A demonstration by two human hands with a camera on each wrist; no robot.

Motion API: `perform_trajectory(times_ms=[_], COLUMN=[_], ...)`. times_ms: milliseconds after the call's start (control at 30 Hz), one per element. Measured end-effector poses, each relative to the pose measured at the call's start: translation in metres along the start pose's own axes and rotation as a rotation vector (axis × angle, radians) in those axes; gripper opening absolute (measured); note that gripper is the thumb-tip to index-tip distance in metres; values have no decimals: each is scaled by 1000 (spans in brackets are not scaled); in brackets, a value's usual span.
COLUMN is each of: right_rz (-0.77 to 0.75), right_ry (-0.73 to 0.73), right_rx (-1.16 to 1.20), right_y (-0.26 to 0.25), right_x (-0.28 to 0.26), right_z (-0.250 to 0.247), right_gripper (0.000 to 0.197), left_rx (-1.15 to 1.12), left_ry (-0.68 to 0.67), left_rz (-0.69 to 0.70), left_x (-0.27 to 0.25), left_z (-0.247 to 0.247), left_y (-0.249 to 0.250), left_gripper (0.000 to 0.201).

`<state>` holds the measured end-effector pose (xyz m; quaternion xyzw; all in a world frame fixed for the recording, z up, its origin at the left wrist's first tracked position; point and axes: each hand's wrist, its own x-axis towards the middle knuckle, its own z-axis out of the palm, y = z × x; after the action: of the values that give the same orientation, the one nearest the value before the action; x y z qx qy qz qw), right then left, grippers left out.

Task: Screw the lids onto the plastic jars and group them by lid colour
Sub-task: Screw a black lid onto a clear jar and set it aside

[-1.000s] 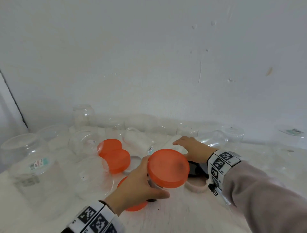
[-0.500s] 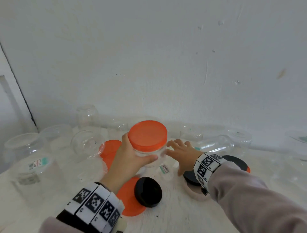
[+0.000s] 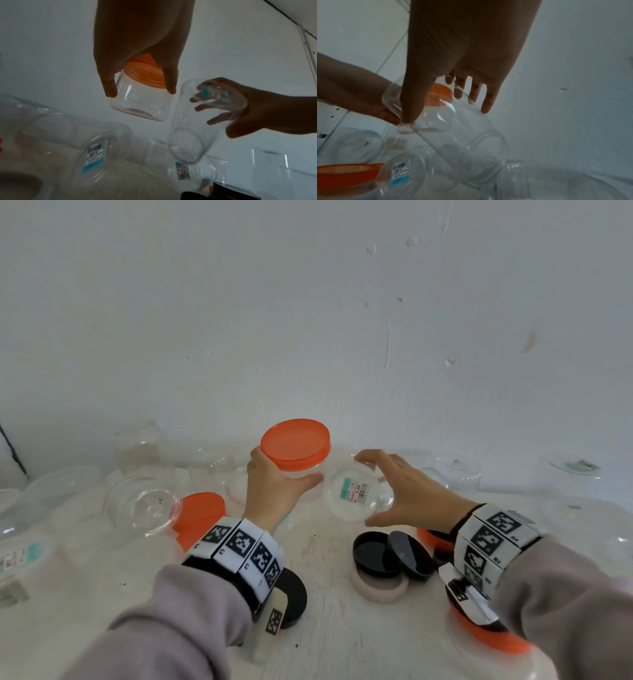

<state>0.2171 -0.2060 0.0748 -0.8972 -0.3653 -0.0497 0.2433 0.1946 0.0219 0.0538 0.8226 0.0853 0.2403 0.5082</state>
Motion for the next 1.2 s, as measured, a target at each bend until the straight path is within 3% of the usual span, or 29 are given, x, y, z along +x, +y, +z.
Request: perform_trajectory(times_ms=[333, 500, 700, 900, 1200], right_rz=[120, 220, 290, 333, 464], right_ry=[354, 473, 492, 536, 535], right_rx=[177, 177, 153, 93, 133], right_y=[21, 24, 23, 16, 8], right_x=[-31, -39, -43, -46, -57], right_z=[-31, -36, -36, -35, -34], right_gripper=[95, 91, 101, 96, 98], left_rx=[175, 339, 478, 642, 747], left_ry=[-192, -328, -411, -405, -377], left_rz=[-68, -133, -170, -163, -65], left_x=[7, 6, 5, 5, 6], left_z=[54, 66, 75, 83, 79], left_y=[11, 12, 7, 4, 4], left_gripper=[114, 110, 113, 115, 91])
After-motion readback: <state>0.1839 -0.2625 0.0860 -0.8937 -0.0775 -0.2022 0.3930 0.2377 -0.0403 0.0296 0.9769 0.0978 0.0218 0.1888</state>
